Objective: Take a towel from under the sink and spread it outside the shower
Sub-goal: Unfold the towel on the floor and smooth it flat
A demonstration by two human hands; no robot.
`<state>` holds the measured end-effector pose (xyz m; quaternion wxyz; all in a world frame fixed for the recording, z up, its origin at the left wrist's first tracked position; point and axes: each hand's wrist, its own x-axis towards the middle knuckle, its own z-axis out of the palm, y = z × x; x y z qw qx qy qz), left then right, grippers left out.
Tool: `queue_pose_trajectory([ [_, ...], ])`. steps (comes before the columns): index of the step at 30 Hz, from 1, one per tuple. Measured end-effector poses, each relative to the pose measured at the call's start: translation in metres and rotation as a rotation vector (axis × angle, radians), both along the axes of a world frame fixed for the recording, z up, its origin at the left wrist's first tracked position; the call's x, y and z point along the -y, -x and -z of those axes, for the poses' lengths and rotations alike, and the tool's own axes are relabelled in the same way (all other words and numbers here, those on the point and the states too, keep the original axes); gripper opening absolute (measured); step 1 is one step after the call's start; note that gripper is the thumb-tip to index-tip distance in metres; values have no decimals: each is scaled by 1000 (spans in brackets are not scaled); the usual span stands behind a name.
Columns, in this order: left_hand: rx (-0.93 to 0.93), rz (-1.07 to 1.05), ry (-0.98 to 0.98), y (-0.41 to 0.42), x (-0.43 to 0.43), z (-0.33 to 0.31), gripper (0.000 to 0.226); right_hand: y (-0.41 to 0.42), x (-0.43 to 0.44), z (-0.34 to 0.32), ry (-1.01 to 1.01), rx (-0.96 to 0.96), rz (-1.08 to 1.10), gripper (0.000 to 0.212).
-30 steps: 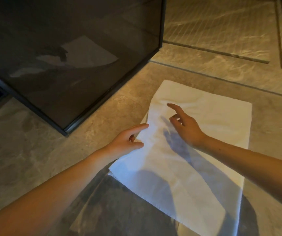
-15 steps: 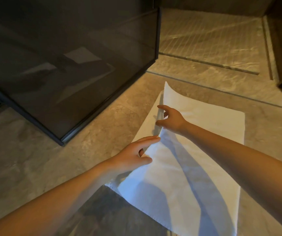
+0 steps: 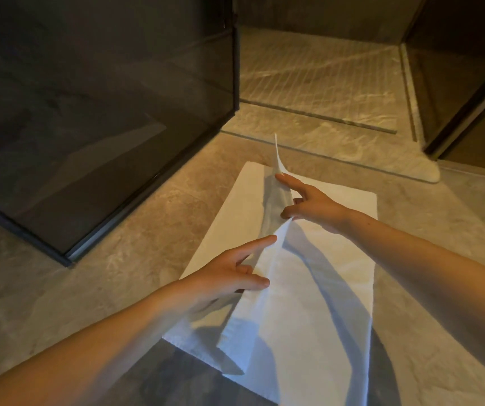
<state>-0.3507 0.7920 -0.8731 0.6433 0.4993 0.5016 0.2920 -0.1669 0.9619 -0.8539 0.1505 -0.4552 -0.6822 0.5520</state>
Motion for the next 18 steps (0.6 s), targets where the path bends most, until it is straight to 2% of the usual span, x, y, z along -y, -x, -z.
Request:
queue_pose_trajectory([
  [7, 20, 99, -35, -49, -13, -6, 70, -63, 5, -23, -44, 22, 20, 88],
  [18, -8, 346, -19, -154, -45, -13, 70, -198, 24, -45, -138, 227, 105, 90],
])
